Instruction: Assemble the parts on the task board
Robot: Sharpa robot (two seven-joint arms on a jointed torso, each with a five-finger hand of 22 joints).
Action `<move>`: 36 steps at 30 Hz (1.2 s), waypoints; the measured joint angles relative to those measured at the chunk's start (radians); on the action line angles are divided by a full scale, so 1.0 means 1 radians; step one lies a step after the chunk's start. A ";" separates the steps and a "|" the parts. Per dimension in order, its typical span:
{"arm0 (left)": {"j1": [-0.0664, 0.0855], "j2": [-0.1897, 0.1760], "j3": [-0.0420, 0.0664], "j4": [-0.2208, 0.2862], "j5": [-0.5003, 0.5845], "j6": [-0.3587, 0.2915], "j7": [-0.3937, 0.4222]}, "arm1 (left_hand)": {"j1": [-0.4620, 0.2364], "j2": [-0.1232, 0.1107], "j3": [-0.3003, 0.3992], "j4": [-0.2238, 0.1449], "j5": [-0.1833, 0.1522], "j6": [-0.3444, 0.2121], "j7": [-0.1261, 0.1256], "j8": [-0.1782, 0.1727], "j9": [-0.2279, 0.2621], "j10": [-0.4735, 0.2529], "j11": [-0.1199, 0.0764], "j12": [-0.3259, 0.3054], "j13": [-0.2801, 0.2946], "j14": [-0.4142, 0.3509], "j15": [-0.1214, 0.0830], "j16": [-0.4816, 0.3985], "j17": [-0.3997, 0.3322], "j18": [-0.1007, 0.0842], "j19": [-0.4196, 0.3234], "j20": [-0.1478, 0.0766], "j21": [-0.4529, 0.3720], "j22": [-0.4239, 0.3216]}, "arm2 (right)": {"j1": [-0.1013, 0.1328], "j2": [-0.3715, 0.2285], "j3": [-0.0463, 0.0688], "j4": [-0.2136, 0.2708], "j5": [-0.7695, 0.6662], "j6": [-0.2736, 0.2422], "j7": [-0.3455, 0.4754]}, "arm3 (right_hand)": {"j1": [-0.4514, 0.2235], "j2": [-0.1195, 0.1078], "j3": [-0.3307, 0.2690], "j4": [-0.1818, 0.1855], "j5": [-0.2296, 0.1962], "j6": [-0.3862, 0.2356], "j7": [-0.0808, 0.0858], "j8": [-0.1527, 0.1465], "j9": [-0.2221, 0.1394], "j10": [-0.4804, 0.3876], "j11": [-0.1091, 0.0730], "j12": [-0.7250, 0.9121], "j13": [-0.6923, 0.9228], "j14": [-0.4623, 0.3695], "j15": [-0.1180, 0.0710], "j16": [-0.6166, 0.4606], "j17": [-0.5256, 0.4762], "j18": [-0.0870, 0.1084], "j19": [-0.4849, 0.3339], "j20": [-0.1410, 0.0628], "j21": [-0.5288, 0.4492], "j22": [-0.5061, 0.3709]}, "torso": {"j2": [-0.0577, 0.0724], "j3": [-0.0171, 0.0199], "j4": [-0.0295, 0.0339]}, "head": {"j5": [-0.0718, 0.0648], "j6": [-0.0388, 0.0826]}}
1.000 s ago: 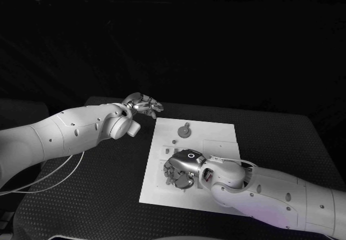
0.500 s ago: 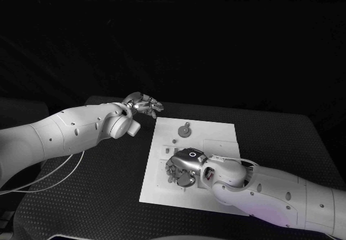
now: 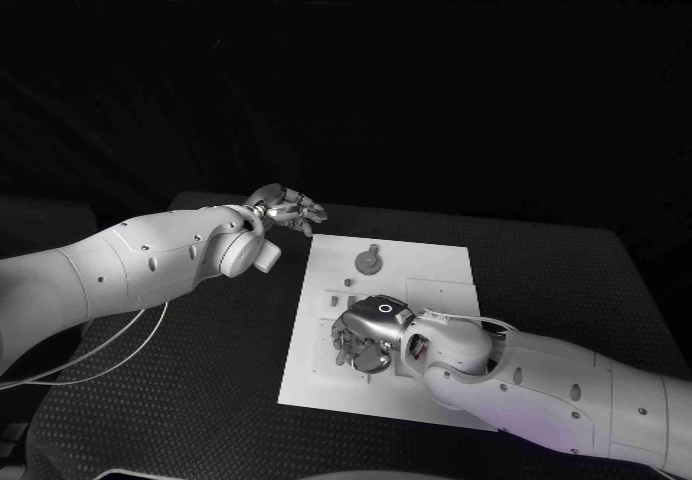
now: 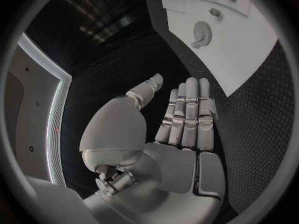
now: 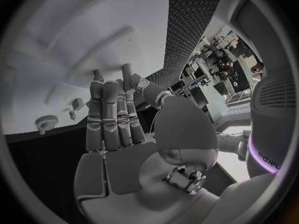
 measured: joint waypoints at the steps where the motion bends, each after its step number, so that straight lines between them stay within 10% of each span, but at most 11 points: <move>1: 0.000 0.000 0.000 0.000 0.000 0.000 0.000 | 0.000 0.000 0.000 0.000 0.000 0.000 0.000 0.000 0.000 0.000 0.000 0.003 0.000 0.000 0.000 0.000 0.000 0.000 0.000 0.000 0.000 0.000 | 0.000 0.000 0.000 0.000 0.000 0.002 0.000 | 0.000 0.000 0.000 0.000 0.000 0.001 -0.001 0.000 0.000 0.000 0.000 0.000 0.000 0.000 0.000 0.000 0.000 0.000 0.000 0.000 0.000 0.000 | 0.000 0.0000 0.0001 | 0.000 0.000; 30: 0.000 -0.001 0.000 0.002 0.000 0.001 -0.001 | 0.000 0.000 0.000 0.000 0.000 0.000 0.000 0.000 0.000 0.000 0.000 0.003 0.000 0.000 0.000 -0.004 0.002 0.000 0.000 0.000 0.000 0.000 | 0.009 0.026 -0.032 -0.015 -0.011 0.006 0.003 | 0.000 0.000 -0.002 -0.002 0.004 -0.006 0.006 -0.006 0.000 -0.011 0.008 -0.010 0.004 -0.009 0.002 0.003 0.002 -0.002 -0.002 0.002 0.000 0.001 | 0.000 -0.0002 0.0001 | 0.000 -0.003; 36: 0.000 -0.002 0.000 0.002 0.000 0.002 -0.001 | 0.000 0.000 0.000 0.000 0.000 0.000 0.000 0.000 0.000 0.000 0.000 0.003 -0.001 0.000 0.000 -0.004 0.002 0.000 0.000 0.000 -0.004 0.000 | 0.008 0.025 -0.034 -0.017 0.001 0.003 0.007 | -0.024 -0.055 -0.013 0.005 0.011 -0.048 0.025 -0.035 -0.012 -0.062 0.025 -0.042 -0.005 -0.023 0.013 0.004 0.005 0.001 -0.015 0.006 0.000 0.000 | 0.000 -0.0004 -0.0003 | 0.000 -0.003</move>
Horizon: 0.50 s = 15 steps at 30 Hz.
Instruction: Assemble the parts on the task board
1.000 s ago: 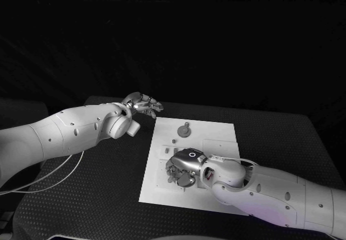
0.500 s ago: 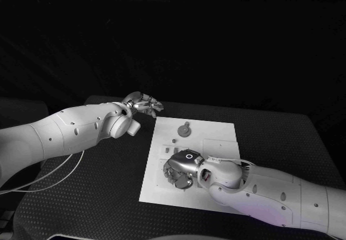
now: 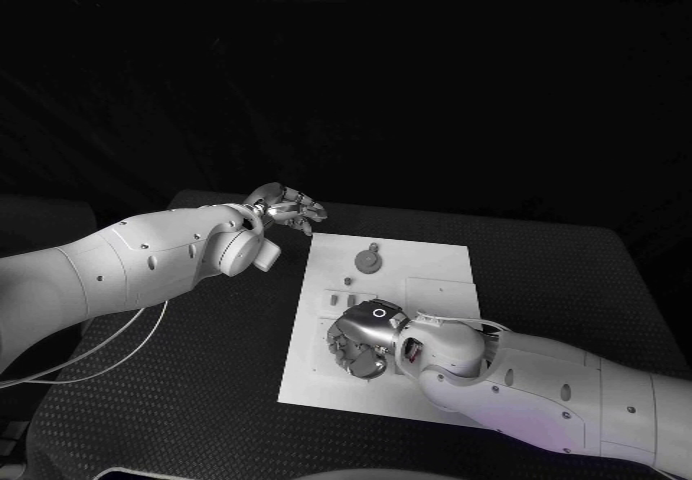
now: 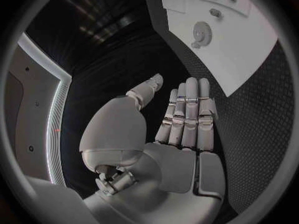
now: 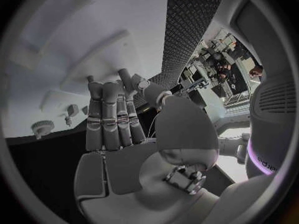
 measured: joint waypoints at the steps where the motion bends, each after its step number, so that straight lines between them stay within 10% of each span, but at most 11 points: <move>1: 0.000 0.000 0.000 0.000 0.000 0.000 0.000 | 0.000 0.000 0.000 0.000 0.000 0.000 0.000 0.000 0.000 0.000 0.000 0.000 0.000 0.000 0.000 0.000 0.000 0.000 0.000 0.000 0.000 0.000 | -0.001 0.000 -0.001 0.000 0.002 0.000 0.001 | -0.002 -0.008 -0.002 0.000 -0.002 -0.007 0.001 -0.004 -0.003 -0.007 0.002 -0.005 -0.004 -0.003 0.001 0.001 0.000 0.004 0.000 0.000 0.000 0.000 | 0.000 0.0001 0.0000 | 0.000 0.000; 15: 0.000 -0.001 0.000 0.000 0.000 0.000 -0.001 | 0.000 0.000 0.000 0.000 0.000 0.000 0.000 0.000 -0.001 0.000 0.000 0.000 0.000 0.000 0.000 0.000 0.001 0.000 0.000 0.000 0.000 0.000 | -0.005 -0.005 -0.004 0.002 0.030 -0.026 0.018 | -0.025 -0.088 -0.042 0.007 -0.003 -0.093 0.044 -0.050 -0.033 -0.138 0.060 -0.067 -0.051 -0.072 0.063 0.031 0.016 -0.007 -0.062 0.017 0.011 0.002 | 0.000 0.0012 -0.0004 | -0.001 0.001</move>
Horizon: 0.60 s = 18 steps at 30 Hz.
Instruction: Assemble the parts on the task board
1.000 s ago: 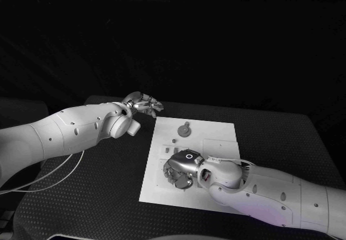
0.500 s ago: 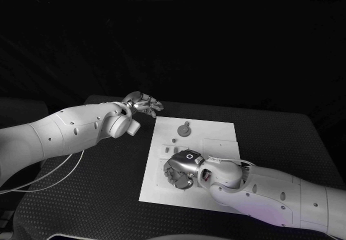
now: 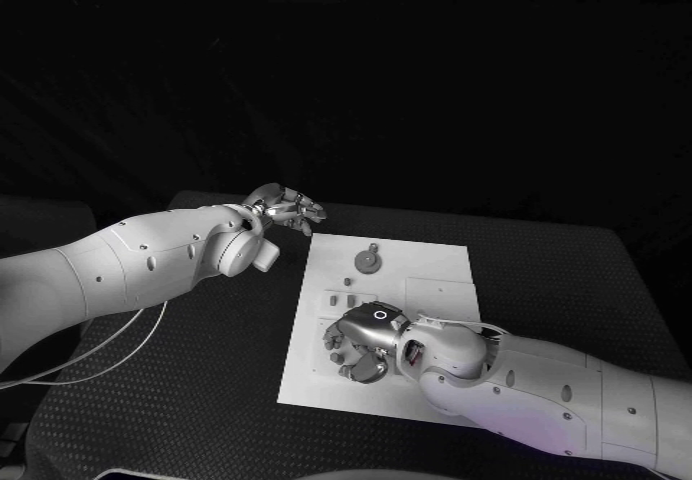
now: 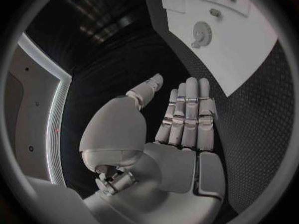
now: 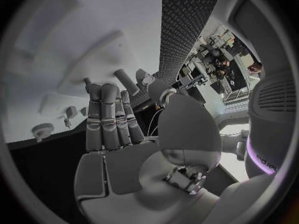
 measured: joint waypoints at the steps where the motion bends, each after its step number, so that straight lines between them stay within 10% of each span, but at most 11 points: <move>1: 0.000 0.000 0.000 0.000 0.000 0.000 0.000 | 0.000 0.000 0.000 0.000 0.000 0.000 0.000 0.000 0.000 0.000 0.000 0.000 0.000 0.000 0.000 0.000 0.000 0.000 0.000 0.000 0.000 0.000 | 0.000 -0.002 0.000 0.000 0.001 -0.003 0.000 | 0.000 0.000 -0.001 0.001 0.000 -0.001 0.001 0.000 0.000 -0.004 0.002 0.000 -0.002 0.000 0.000 0.000 0.000 -0.002 0.000 0.000 0.001 0.000 | 0.000 0.0000 0.0000 | 0.000 0.000; 18: 0.000 -0.002 0.000 -0.001 0.000 0.001 -0.001 | 0.000 0.000 0.000 0.000 0.000 0.000 0.000 0.000 0.000 0.000 0.000 0.000 -0.001 0.000 0.000 0.000 0.001 0.000 0.000 0.000 0.000 0.000 | 0.007 -0.023 0.000 0.017 0.036 -0.043 0.002 | -0.005 -0.016 0.000 0.025 0.000 0.000 0.000 0.006 -0.001 -0.015 0.005 0.000 -0.014 -0.011 0.004 0.020 0.000 -0.005 -0.009 0.002 0.012 0.000 | 0.000 -0.0003 0.0000 | -0.004 0.005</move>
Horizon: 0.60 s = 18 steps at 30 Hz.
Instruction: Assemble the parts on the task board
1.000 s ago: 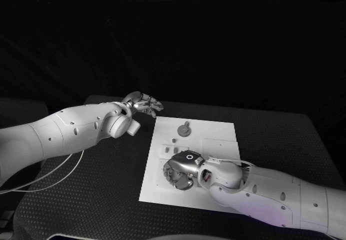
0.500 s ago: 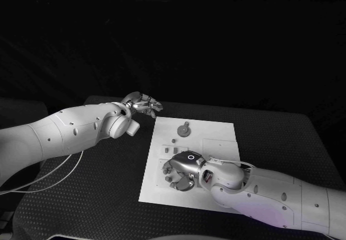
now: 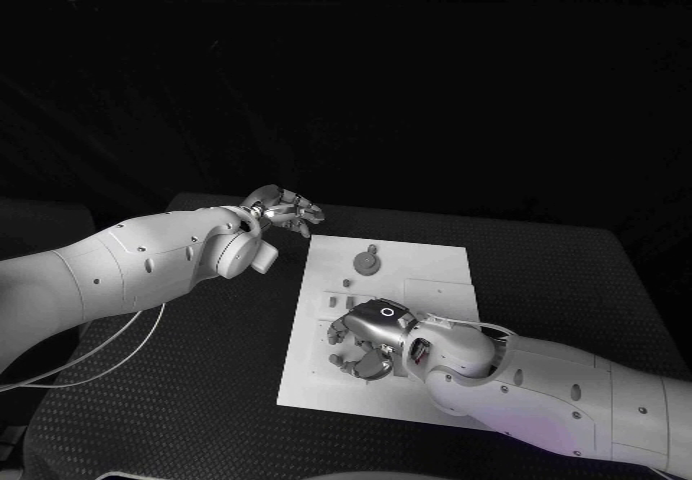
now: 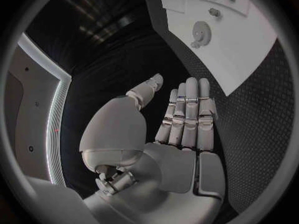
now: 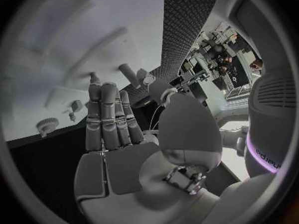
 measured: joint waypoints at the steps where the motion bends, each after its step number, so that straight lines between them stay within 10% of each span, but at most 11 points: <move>1: 0.000 0.000 0.000 0.000 0.000 0.000 0.000 | 0.000 0.000 0.000 0.000 0.000 0.000 0.000 0.000 0.000 0.000 0.000 0.000 0.000 0.000 0.000 0.000 0.000 0.000 0.000 0.000 0.000 0.000 | 0.000 0.004 0.000 -0.001 0.003 0.000 0.002 | 0.000 0.000 -0.003 0.003 0.000 0.003 -0.003 0.000 0.001 0.000 0.000 0.000 0.000 -0.002 0.002 0.002 0.000 0.000 -0.002 0.002 0.004 0.000 | 0.000 -0.0001 0.0000 | 0.000 0.000; 11: 0.000 0.001 0.000 0.000 0.000 0.002 -0.001 | 0.000 0.000 0.000 0.000 0.000 0.000 0.000 0.000 -0.001 0.000 0.000 0.000 0.000 0.000 0.000 0.000 0.000 0.000 0.000 0.000 0.000 0.001 | 0.000 0.018 -0.001 -0.011 0.014 0.006 0.007 | -0.005 -0.005 -0.003 0.022 0.000 0.049 -0.036 0.037 0.013 -0.034 0.016 0.000 -0.020 -0.057 0.014 0.032 -0.001 0.000 -0.048 0.009 0.020 0.000 | 0.000 -0.0003 0.0001 | -0.001 0.000; 18: 0.000 0.001 0.000 0.000 0.000 0.002 -0.001 | 0.000 0.000 0.000 0.000 0.000 0.000 0.000 0.000 -0.001 0.000 0.000 0.000 0.000 0.000 0.000 0.000 0.001 0.000 0.000 0.000 0.000 0.001 | 0.000 0.023 -0.001 -0.014 0.012 0.019 0.011 | 0.014 0.038 -0.007 0.018 0.000 0.105 -0.054 0.067 0.025 -0.038 0.016 0.000 -0.024 -0.069 0.016 0.052 -0.003 0.000 -0.063 0.009 0.033 0.000 | 0.000 -0.0002 0.0005 | -0.001 -0.002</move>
